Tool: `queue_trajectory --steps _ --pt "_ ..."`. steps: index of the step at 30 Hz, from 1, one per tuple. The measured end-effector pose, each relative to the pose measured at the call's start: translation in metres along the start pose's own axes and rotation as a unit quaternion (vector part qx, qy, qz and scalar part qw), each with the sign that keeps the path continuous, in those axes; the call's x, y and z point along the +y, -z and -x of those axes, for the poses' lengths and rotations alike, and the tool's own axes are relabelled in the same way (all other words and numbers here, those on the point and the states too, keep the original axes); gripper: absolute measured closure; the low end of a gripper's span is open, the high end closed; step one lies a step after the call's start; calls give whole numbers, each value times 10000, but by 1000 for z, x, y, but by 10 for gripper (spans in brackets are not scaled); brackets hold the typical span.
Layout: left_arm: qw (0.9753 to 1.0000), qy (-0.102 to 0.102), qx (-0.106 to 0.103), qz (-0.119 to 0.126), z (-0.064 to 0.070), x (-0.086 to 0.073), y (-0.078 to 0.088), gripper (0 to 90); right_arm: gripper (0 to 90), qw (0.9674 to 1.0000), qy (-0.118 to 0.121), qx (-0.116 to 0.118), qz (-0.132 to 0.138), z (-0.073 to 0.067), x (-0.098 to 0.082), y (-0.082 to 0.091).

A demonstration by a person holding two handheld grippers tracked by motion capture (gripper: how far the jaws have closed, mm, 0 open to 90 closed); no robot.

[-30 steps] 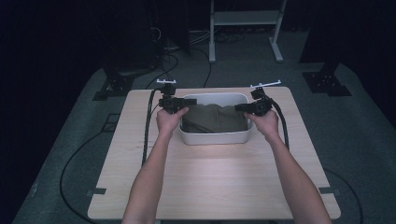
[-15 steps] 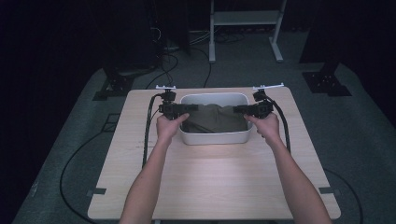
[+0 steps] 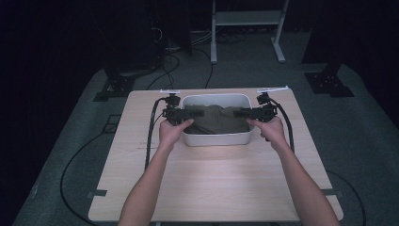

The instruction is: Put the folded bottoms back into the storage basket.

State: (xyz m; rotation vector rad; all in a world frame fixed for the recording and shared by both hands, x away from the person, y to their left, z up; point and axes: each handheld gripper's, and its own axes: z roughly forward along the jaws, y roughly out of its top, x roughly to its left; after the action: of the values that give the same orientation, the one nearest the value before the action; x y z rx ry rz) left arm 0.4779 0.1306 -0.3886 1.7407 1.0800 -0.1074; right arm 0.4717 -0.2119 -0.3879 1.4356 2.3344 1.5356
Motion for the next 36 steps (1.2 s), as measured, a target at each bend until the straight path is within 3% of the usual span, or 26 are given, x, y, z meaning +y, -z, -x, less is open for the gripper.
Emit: queue_trajectory --steps 6,10,23,36 --pt "10000 -28 -51 11 3 -4 7 418 366 9998 17 151 -128 -1 -3 4" --pt "10000 -17 -57 33 4 -7 11 389 353 9998 28 204 -60 -2 -4 10" --pt "9998 -143 -162 -7 13 -13 16 341 331 9995 70 273 -109 -4 -13 18" --pt "9997 -143 -203 -23 17 -25 21 308 334 9992 80 380 -131 -4 -24 28"
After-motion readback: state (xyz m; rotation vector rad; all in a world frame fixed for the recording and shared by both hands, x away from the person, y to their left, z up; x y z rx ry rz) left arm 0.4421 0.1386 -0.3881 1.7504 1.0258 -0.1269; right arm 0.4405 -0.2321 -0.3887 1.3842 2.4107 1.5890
